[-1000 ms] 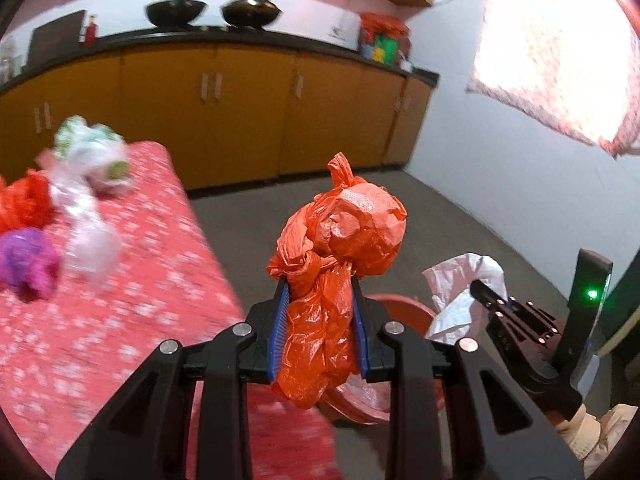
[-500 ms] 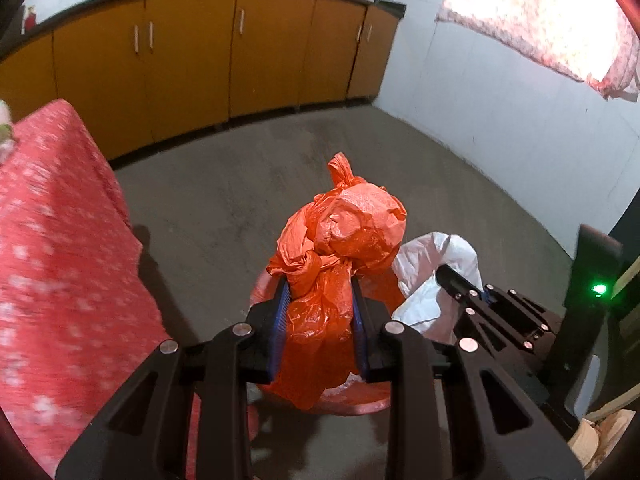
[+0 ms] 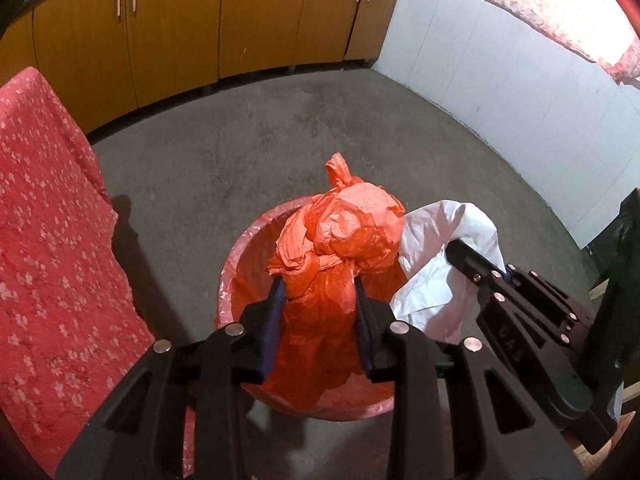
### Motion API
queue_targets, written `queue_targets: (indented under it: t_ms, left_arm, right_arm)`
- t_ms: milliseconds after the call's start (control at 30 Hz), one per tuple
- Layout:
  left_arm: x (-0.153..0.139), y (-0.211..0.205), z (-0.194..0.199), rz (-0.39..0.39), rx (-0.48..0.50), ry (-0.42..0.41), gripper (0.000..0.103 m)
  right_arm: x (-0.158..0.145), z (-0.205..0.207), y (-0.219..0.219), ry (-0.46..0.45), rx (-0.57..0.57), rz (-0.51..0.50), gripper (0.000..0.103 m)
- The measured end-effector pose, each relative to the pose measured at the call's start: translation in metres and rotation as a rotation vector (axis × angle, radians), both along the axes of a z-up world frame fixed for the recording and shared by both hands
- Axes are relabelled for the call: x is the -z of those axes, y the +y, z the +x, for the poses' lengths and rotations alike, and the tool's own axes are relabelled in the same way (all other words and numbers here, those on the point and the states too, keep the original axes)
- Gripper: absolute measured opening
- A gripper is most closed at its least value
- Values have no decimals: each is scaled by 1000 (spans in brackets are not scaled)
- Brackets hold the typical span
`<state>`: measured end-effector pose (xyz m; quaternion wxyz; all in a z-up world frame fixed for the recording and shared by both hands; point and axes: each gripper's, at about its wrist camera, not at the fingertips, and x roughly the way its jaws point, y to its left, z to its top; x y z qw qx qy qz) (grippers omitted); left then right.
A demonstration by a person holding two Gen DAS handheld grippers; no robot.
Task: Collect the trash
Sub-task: 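Carry both bags to the basket and open both tools over it, then return both tools to the table toward the clear plastic bag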
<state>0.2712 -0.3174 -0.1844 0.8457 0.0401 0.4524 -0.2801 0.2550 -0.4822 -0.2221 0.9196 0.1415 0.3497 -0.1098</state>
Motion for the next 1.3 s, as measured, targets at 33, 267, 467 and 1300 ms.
queue_targets:
  t_ms: [33, 267, 467, 1300]
  left_arm:
    - [1, -2, 1, 1, -2, 3, 34]
    - [0, -5, 2, -1, 3, 5, 40]
    - [1, -3, 7, -18, -4, 12, 44]
    - [-131, 211, -29, -125, -351, -198, 49]
  right_arm:
    - [0, 0, 0, 0, 0, 3, 14]
    - [-2, -3, 0, -4, 4, 4, 27]
    - [-12, -13, -2, -14, 25, -10, 27]
    - [-149, 25, 126, -185, -260, -32, 27]
